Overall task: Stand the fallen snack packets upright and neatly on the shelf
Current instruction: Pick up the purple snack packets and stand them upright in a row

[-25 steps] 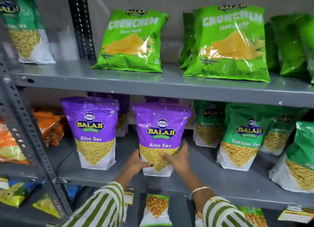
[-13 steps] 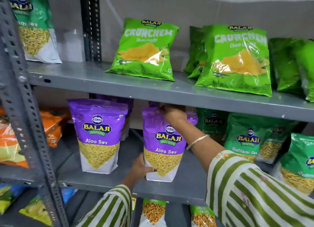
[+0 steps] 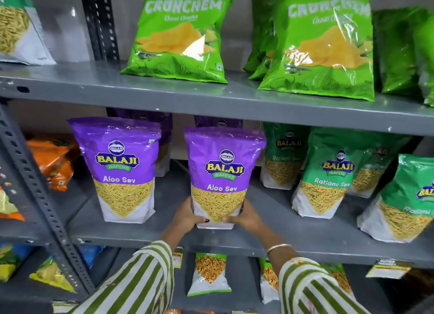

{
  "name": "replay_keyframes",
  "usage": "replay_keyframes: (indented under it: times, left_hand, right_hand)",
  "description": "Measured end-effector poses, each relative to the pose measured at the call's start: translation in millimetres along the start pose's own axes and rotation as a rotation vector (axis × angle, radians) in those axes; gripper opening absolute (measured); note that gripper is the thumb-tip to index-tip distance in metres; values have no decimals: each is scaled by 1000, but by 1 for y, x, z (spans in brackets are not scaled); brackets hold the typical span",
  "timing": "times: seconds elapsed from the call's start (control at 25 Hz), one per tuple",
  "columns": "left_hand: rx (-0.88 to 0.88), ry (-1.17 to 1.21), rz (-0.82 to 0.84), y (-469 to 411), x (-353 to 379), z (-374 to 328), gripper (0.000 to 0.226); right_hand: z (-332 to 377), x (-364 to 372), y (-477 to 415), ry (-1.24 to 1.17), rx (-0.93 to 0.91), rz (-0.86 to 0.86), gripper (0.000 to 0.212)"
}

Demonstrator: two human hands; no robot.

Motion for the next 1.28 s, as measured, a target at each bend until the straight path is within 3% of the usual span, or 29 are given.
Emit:
replay_keyframes:
  times: [0.2,1.28]
  left_hand:
    - [-7,-27,-26,-2,-1,3,63]
    - [1,-123,6,-3,-16,10,72]
  right_hand:
    - [-5,5,2,-2,20,-117,78]
    - [10,16,9,66,34,-73,81]
Point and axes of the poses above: each hand's wrist, its own y-axis away from the middle knuckle, its own x-axis out of the palm, z = x × y, the point moved 4 cm from there along -y, towards the middle knuckle, and after that the axes turned 6 degrees about y, right-handed, at the moved point
